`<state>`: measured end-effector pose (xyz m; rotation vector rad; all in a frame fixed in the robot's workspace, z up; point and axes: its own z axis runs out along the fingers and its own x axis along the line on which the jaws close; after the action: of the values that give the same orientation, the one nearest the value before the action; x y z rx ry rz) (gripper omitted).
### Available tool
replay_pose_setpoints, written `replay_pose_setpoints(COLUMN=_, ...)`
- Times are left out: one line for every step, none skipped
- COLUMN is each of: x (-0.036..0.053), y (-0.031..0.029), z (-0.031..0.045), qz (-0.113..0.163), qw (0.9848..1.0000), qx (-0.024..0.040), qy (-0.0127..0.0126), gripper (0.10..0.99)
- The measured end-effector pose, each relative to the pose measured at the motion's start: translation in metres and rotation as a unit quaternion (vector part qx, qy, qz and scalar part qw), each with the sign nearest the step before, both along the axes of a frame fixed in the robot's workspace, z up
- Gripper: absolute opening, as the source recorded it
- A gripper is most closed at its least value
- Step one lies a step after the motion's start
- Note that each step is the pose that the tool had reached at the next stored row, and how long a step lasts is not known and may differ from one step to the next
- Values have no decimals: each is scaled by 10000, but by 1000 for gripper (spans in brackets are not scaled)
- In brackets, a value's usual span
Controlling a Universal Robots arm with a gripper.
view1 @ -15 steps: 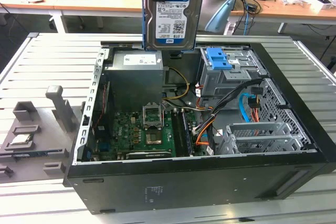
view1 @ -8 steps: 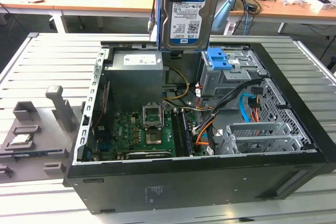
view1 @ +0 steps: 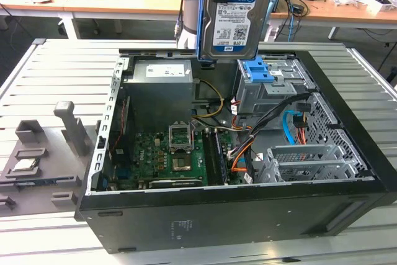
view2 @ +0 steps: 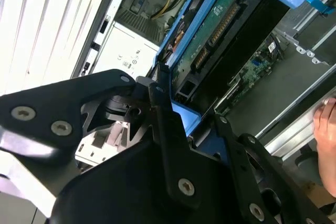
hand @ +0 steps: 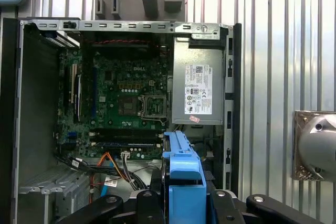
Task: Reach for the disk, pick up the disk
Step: 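Pick up the disk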
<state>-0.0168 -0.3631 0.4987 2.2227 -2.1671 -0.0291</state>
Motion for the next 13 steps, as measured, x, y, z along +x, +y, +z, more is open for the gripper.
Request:
replay_pose_setpoints(x=1, y=0, z=0, qz=0, qw=10000, qx=0, qy=0, gripper=365)
replay_pose_setpoints(x=2, y=0, z=0, qz=0, qw=10000, qx=0, qy=0, gripper=365)
replay_pose_setpoints(x=3, y=-4, z=-1, qz=0, qw=10000, qx=1, qy=0, gripper=365)
replay_pose_setpoints(x=2, y=-30, z=0, qz=0, qw=10000, qx=0, qy=0, gripper=365)
replay_pose_setpoints(x=2, y=-47, z=0, qz=0, qw=10000, qx=0, qy=0, gripper=365)
replay_pose_setpoints(x=2, y=-57, z=0, qz=0, qw=10000, qx=0, qy=0, gripper=365)
replay_pose_setpoints(x=2, y=-67, z=-1, qz=0, qw=10000, qx=1, qy=0, gripper=365)
replay_pose_setpoints(x=2, y=-83, z=0, qz=0, qw=10000, qx=0, qy=0, gripper=365)
replay_pose_setpoints(x=2, y=-94, z=0, qz=0, qw=10000, qx=0, qy=0, gripper=365)
replay_pose_setpoints(x=2, y=-103, z=0, qz=0, qw=10000, qx=0, qy=0, gripper=365)
replay_pose_setpoints(x=2, y=-116, z=-1, qz=0, qw=10000, qx=0, qy=0, gripper=365)
replay_pose_setpoints(x=2, y=-131, z=-1, qz=0, qw=10000, qx=0, qy=0, gripper=365)
replay_pose_setpoints(x=1, y=-138, z=-1, qz=0, qw=10000, qx=0, qy=0, gripper=365)
